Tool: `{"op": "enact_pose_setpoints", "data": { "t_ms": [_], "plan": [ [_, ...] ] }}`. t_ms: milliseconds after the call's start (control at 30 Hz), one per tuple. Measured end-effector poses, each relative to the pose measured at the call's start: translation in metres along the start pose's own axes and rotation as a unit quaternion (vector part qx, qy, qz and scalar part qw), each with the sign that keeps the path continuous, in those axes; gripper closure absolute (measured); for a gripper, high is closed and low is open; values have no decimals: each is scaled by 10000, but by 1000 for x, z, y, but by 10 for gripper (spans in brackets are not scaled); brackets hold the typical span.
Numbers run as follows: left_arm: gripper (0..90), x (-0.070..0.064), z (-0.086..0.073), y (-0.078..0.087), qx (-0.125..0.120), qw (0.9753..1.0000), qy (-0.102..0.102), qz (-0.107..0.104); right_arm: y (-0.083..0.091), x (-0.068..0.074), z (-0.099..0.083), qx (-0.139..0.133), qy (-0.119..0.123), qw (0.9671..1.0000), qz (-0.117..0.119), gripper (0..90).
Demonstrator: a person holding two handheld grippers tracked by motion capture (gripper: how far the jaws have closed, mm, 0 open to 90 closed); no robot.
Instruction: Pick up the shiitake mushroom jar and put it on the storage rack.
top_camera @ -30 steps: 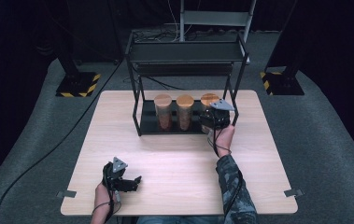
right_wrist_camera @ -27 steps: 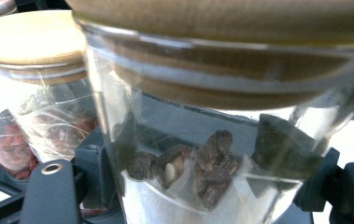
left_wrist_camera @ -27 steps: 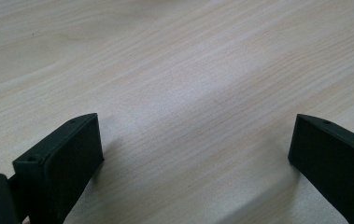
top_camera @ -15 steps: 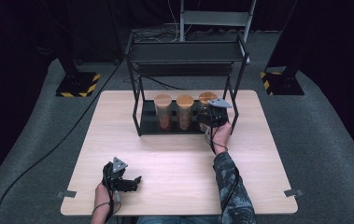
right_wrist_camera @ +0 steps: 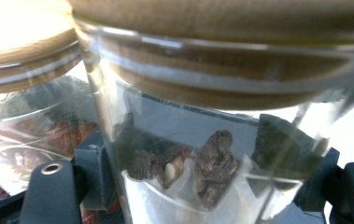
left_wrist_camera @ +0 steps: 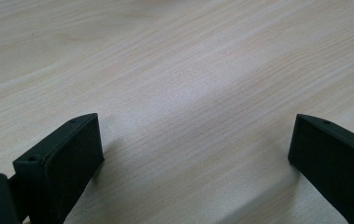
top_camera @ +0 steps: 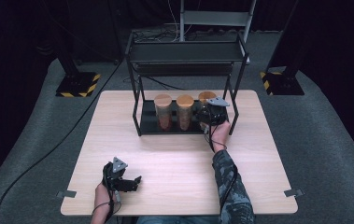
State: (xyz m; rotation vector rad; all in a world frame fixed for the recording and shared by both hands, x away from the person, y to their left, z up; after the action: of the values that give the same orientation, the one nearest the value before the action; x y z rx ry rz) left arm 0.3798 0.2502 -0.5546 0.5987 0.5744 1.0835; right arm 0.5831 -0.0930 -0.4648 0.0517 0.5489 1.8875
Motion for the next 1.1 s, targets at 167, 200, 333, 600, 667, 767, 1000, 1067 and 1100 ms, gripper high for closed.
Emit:
{"op": "enact_pose_setpoints", "data": {
  "t_ms": [167, 200, 333, 600, 667, 767, 1000, 1067, 1100],
  "plan": [
    [23, 0, 0, 0, -2, 10000, 3, 0, -4, 0, -1, 23, -19, 10000, 10, 249],
    [23, 0, 0, 0, -14, 10000, 18, -2, -5, 0, -1, 29, -23, 10000, 17, 249],
    [23, 0, 0, 0, -9, 10000, 11, -1, -7, 1, -2, 33, -37, 10000, 23, 249],
    [24, 0, 0, 0, -14, 10000, 12, -3, -14, 2, -6, 76, -38, 10000, 11, 249],
    [25, 0, 0, 0, -15, 10000, 13, -3, -15, 2, -8, 82, -20, 10000, -9, 249],
    [25, 0, 0, 0, -14, 10000, 11, -3, -17, 2, -10, 88, -53, 9999, -10, 249],
    [25, 0, 0, 0, -13, 10000, 7, -3, -19, 2, -12, 51, -93, 9999, -17, 249],
    [25, 0, 0, 0, -14, 10000, 8, -4, -20, 2, -12, 47, -71, 10000, -32, 249],
    [26, 0, 0, 0, -13, 10000, 6, -4, -20, 3, -12, 43, -76, 10000, -35, 249]
  ]
}}
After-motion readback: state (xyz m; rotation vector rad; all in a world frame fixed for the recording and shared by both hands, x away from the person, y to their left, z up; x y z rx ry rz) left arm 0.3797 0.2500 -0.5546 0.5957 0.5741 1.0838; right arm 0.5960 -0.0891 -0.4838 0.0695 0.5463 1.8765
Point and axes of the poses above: each handheld gripper's, and its own axes: y roughly backward along the jaws, z roughly out of its top, x roughly to its left, the point moved 3 cm from there along -y, roughly forward along the jaws, and after that the axes turned 12 degrees about y, right-handed, at the moved point
